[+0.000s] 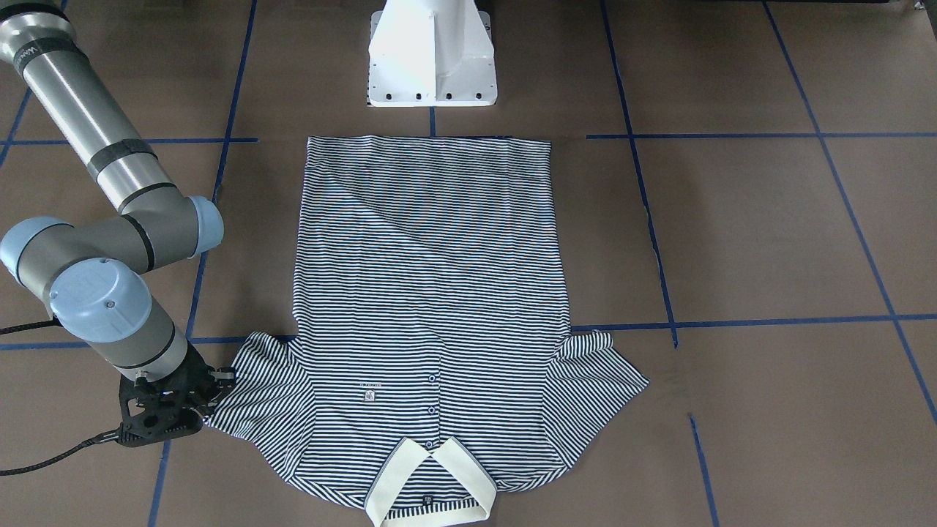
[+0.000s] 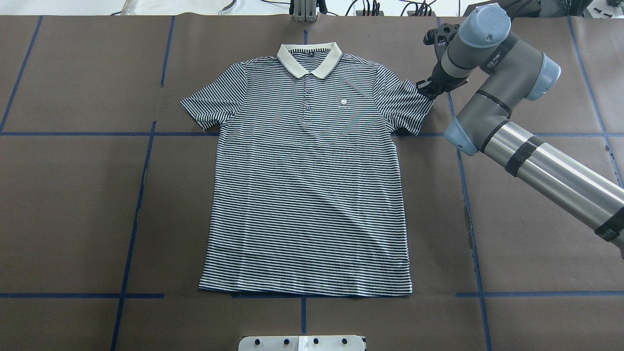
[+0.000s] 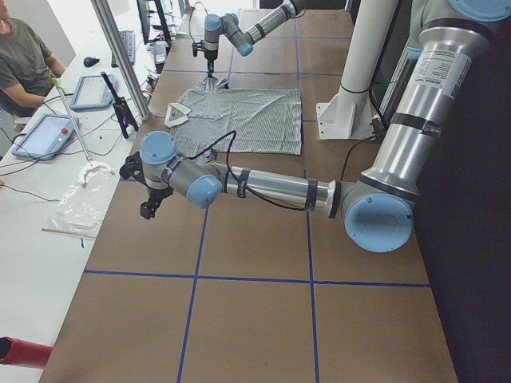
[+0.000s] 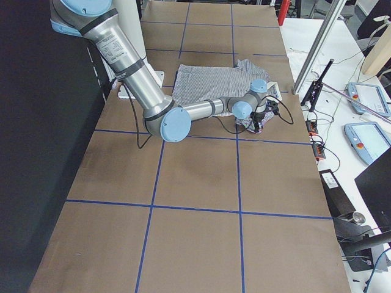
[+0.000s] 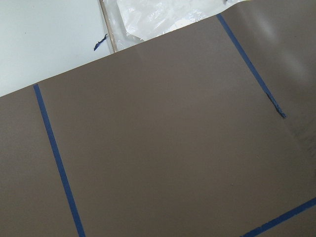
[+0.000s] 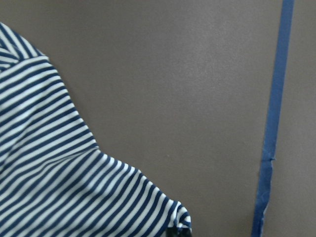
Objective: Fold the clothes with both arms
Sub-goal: 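Fold the sleeve inward over the shirt body with the right gripper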
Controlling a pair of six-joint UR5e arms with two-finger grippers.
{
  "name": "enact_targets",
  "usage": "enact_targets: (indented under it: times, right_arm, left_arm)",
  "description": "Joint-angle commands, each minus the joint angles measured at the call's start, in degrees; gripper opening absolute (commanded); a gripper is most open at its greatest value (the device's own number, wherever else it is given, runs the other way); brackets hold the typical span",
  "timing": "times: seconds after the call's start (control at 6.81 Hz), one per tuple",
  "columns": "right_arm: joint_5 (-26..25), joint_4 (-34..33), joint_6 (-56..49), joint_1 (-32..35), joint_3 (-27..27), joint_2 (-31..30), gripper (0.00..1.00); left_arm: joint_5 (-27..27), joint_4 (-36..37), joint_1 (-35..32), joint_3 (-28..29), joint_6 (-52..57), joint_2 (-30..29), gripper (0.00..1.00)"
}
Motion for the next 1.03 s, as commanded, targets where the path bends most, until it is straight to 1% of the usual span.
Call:
enact_targets:
  times: [0.0, 0.15, 0.29, 0.44, 0.59, 0.73, 0.88]
  right_arm:
    - [8.8, -2.4, 0.2, 1.4, 6.3, -0.1, 0.0]
    - [9.8, -5.3, 0.4, 1.2, 10.0, 0.2, 0.0]
    - [9.3, -6.2, 1.2, 0.1, 11.2, 1.6, 0.0]
    - [7.5, -6.4, 5.1, -2.0, 10.5, 4.0, 0.0]
    - [2.7, -6.4, 7.5, -4.1, 5.7, 8.9, 0.0]
    - [-0.9, -6.1, 9.5, -5.4, -2.9, 16.0, 0.0]
    - [-5.6, -5.6, 9.8, -6.9, -9.8, 21.1, 0.0]
  left_arm:
    - [0.0, 0.0, 0.0, 0.0, -0.1, -0.1, 1.0]
    - [0.0, 0.0, 0.0, 0.0, -0.1, 0.0, 1.0]
    - [0.0, 0.0, 0.0, 0.0, -0.1, -0.1, 1.0]
    - [0.0, -0.4, 0.0, 0.1, -0.1, -0.1, 1.0]
    - [0.0, -0.4, 0.0, 0.2, 0.0, -0.1, 1.0]
    - [0.0, -0.4, 0.0, 0.3, 0.0, -0.1, 1.0]
    - [0.0, -0.4, 0.0, 0.3, 0.0, -0.1, 1.0]
